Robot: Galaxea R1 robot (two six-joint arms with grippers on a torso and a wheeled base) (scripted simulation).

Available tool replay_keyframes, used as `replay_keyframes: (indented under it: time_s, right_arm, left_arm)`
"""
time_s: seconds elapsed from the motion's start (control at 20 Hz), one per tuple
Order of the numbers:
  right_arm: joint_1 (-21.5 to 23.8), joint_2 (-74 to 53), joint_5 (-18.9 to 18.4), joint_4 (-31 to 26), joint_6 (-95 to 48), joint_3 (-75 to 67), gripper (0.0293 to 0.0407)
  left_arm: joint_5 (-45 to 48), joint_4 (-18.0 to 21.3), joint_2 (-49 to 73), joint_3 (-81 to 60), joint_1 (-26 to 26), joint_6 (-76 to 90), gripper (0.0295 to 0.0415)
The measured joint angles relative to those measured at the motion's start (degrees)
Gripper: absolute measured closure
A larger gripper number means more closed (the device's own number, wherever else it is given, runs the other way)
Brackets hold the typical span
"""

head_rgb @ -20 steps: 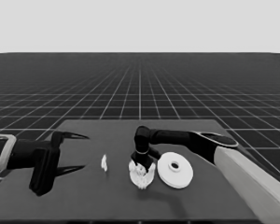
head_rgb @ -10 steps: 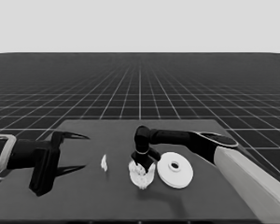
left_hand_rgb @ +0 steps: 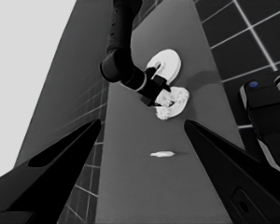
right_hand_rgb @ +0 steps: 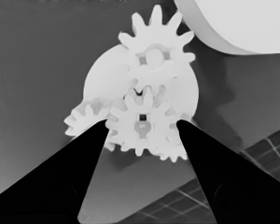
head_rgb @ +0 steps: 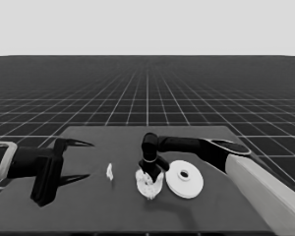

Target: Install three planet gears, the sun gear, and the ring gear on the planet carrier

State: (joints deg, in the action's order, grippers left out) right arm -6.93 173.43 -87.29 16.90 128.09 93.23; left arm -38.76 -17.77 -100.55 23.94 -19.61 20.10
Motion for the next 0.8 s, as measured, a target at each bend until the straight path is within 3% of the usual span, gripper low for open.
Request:
replay_keyframes:
  time_s: [0.8]
  right_arm:
    - [0.0, 0.0, 0.0, 0.0, 9.6, 0.0, 0.0391]
  left_arm:
    - [0.0, 0.0, 0.0, 0.0, 0.0, 0.0, 0.0326]
